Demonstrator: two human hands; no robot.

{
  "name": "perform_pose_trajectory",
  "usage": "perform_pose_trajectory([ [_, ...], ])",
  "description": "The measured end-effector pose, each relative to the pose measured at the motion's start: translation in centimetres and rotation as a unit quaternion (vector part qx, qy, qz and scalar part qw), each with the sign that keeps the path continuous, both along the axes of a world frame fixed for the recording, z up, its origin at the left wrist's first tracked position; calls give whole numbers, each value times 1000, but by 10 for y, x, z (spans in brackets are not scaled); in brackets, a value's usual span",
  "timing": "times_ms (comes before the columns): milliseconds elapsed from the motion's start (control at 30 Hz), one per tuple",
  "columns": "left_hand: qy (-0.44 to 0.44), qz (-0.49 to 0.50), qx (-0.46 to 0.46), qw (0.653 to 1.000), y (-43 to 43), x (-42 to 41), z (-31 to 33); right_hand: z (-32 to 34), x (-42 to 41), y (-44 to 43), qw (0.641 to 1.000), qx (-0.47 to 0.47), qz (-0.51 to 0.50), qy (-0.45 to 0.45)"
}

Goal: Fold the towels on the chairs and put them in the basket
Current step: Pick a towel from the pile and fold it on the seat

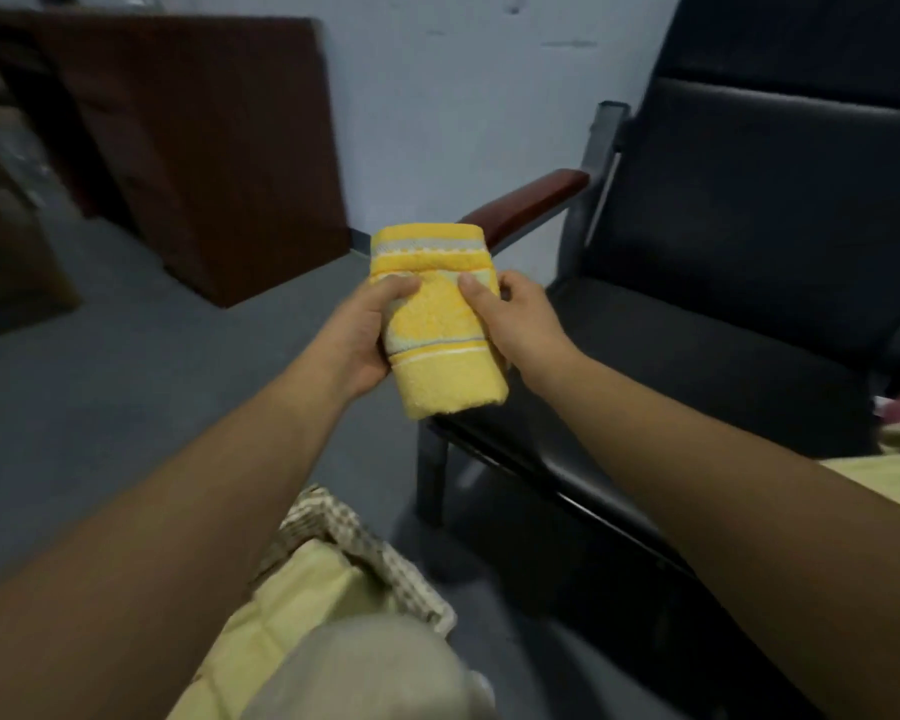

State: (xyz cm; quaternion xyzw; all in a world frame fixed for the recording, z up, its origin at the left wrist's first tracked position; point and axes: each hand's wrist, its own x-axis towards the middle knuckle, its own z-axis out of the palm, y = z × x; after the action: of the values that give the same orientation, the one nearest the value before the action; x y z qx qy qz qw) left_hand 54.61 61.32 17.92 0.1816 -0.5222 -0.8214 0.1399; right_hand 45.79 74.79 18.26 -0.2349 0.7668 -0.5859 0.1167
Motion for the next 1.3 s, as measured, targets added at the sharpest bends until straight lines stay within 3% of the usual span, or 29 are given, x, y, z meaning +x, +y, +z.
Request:
perform_pose_trajectory([
  [167,-58,112,22,992,-74,76,-42,-41,45,-99,987,80,126,-53],
  [333,-121,183,68,973,-107,154,-114,-101,93,-154,946,179,243,-121],
  [633,-282,124,204,929,-103,265,-256,-242,157,-159,841,347,367,-195],
  [733,-304,111,197,925,-94,275,-285,-278,169,-151,834,351,365,-217],
  [833,-335,128,160,920,-90,276,-311,-304,182,-146,835,368,373,-167],
  [933,-364,186,71,910,-91,274,-335,-323,185,-142,845,362,393,14],
  [967,-386,195,18,902,-91,272,-343,-329,182,-141,832,366,406,98],
  [1033,-424,203,-86,879,-83,265,-350,-342,174,-136,773,408,447,190],
  [1100,-425,239,-216,846,-72,258,-359,-355,166,-128,711,464,486,208],
  [1167,-448,246,-419,751,-63,254,-363,-370,158,-117,690,487,483,230],
  [1233,-434,171,-592,657,-63,253,-372,-379,154,-112,700,492,463,230],
  [1300,-415,79,-648,634,-66,252,-383,-383,149,-112,709,497,454,209],
])
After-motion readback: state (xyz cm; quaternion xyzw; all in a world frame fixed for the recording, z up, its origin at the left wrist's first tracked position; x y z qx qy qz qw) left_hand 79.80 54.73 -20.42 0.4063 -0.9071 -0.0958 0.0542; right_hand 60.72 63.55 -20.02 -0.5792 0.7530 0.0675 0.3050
